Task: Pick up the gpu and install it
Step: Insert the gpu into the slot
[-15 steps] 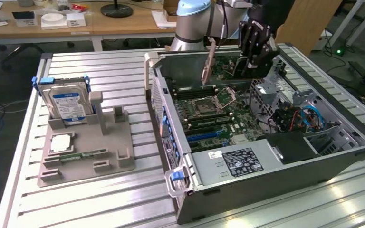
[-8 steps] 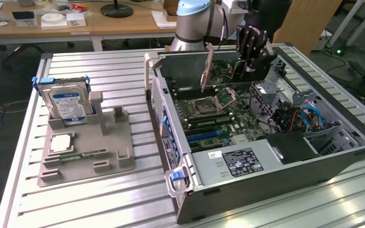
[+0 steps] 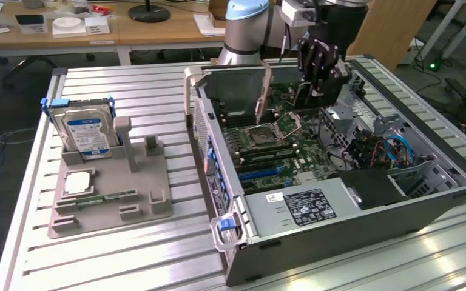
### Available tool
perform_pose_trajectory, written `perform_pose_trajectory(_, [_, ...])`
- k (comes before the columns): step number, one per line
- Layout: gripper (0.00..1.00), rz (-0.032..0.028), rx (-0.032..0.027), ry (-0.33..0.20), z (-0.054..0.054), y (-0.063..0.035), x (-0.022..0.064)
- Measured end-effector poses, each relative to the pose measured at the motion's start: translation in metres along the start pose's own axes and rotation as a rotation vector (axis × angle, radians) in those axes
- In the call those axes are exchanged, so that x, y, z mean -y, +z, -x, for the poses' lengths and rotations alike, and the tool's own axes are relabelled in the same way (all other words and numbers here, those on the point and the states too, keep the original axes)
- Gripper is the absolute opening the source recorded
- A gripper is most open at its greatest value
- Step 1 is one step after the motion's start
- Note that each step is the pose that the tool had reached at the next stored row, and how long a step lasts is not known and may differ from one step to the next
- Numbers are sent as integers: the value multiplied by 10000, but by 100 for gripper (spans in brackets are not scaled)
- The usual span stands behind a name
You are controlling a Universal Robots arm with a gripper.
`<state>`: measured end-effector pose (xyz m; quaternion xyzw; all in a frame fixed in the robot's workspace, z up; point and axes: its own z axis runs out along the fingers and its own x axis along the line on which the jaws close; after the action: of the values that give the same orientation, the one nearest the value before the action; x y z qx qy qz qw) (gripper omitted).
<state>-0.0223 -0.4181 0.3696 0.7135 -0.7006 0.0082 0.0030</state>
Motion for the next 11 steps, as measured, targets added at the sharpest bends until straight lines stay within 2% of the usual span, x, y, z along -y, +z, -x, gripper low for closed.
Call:
perform_pose_trajectory(2, [27,-33,0,-123,1,17,-3])
perform_pose_trajectory(3, [27,-115,-5,-131,1,20,-11])
perform_pose_trajectory(5, [27,-333,-7,-130,2,33,-56])
perform_pose_trajectory(6, [27,-382,-8,-126,2,43,-82])
perform_pose_trajectory(8, [27,-412,-10,-112,2,70,-121])
perform_pose_trajectory(11, [27,-411,-12,-45,-28,94,-127])
